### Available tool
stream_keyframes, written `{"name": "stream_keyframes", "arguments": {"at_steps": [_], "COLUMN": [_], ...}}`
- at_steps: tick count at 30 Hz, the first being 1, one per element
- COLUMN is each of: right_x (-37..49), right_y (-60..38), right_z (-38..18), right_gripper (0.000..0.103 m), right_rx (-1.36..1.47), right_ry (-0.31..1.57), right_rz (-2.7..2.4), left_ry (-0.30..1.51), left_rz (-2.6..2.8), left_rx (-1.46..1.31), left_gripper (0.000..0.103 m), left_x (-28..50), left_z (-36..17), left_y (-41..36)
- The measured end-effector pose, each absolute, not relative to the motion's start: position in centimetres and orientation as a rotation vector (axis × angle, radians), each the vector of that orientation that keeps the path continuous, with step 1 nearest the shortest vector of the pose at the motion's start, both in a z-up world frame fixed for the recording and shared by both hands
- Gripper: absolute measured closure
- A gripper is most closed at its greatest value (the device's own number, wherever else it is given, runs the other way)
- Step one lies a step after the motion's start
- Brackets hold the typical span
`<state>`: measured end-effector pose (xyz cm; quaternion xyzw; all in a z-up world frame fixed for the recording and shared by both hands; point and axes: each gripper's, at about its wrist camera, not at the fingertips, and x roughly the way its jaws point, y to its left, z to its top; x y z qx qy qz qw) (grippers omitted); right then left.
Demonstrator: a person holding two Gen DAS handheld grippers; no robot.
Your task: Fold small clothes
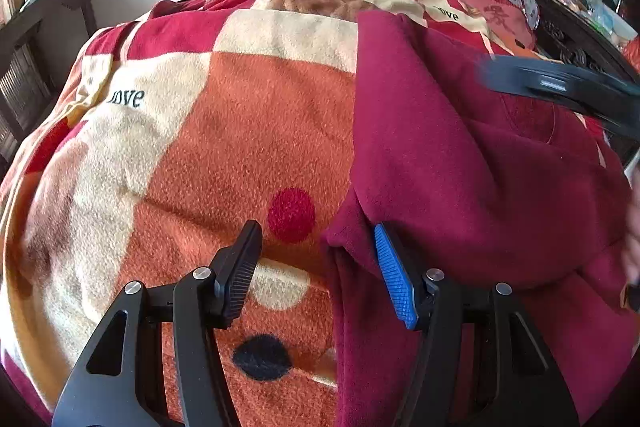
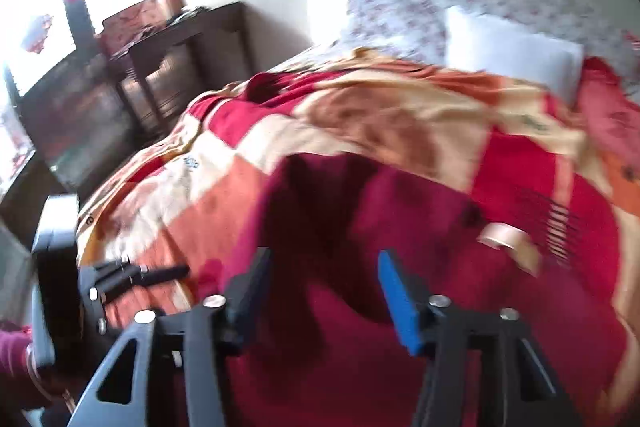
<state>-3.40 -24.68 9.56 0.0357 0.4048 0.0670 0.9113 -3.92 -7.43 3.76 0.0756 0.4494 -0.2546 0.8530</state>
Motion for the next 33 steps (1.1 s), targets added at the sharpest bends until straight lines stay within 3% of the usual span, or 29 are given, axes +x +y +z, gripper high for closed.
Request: {"name": "stream_keyframes", "arguments": {"at_steps": [5, 7, 9, 21, 33], "right_x": [0.6, 1.5, 1.9, 3.1, -14.5], "right_y": [-23.1, -22.5, -22.0, -23.2, -32.0], "right_z": [7.6, 6.8, 6.2, 6.6, 8.5], "right_gripper": [0.062, 0.076, 0.098, 0.100, 0.097], "right_rx": [0.063, 0.045, 0.028, 0.091, 0.097], "right_ry": [0.860, 0.888, 0.922, 0.878, 0.930], "right_rz": [0.216, 0.231, 0.240, 0.089, -0.241], "left_ry": [0.956, 0.958, 0.961, 0.939, 0.869], "left_rz": [-0.552, -0.559, -0.563, -0.530, -0.646], "left_rx": [0.130, 0.121, 0.113, 0.108, 0.124], "left_gripper": [0.045, 0.045, 0.044, 0.045, 0.045], "left_x": [-3.6, -3.5, -3.4, -3.3, -5.6], "left_z": [3.7, 3.6, 3.6, 5.1, 8.4], "left_y": [-7.1, -7.0, -6.9, -6.7, -10.7]}}
